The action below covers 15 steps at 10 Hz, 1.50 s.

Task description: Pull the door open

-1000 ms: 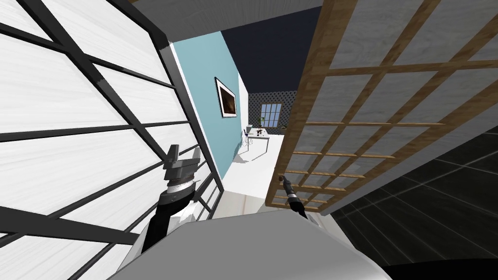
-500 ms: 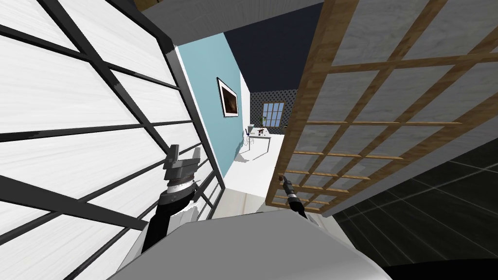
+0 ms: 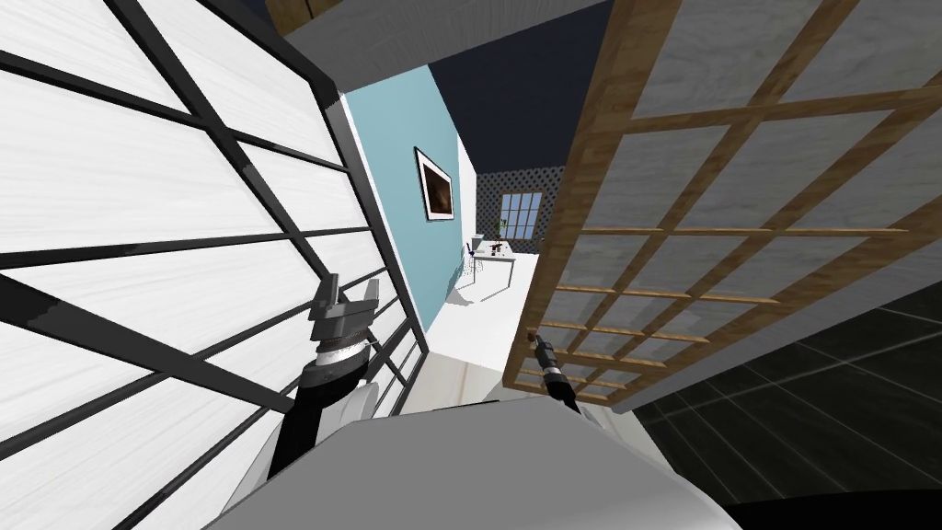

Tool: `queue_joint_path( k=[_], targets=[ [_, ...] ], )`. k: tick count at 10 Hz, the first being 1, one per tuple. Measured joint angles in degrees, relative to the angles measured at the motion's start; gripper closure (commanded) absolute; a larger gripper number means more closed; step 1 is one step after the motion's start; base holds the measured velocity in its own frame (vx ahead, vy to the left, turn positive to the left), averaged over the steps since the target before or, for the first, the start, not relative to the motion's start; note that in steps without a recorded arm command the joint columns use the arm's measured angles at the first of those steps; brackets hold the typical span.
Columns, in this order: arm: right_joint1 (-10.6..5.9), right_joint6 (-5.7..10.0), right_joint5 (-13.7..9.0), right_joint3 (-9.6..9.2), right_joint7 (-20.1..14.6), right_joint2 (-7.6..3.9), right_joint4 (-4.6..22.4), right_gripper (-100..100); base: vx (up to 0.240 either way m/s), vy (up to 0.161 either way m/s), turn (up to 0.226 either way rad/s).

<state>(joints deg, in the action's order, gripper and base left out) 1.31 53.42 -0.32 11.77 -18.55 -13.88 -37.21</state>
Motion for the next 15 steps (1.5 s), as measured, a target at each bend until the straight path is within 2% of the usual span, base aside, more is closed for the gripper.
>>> queue_joint_path(
  k=[1, 3, 7, 15],
  targets=[
    [0.35, -0.57, -0.3, -0.17, -1.1, 0.05, -0.9, -100, -0.036, -0.023, 0.023],
    [-0.06, -0.57, -1.4, -0.06, -3.4, -0.01, -0.8, -100, -0.069, 0.005, 0.048],
    [-0.64, -1.15, -3.8, -1.01, -9.6, 1.08, -0.6, -100, -0.071, 0.006, 0.049],
    [-1.71, -2.15, -8.4, -2.2, -20.9, 2.47, -0.8, -100, -0.062, -0.012, 0.05]
  ],
)
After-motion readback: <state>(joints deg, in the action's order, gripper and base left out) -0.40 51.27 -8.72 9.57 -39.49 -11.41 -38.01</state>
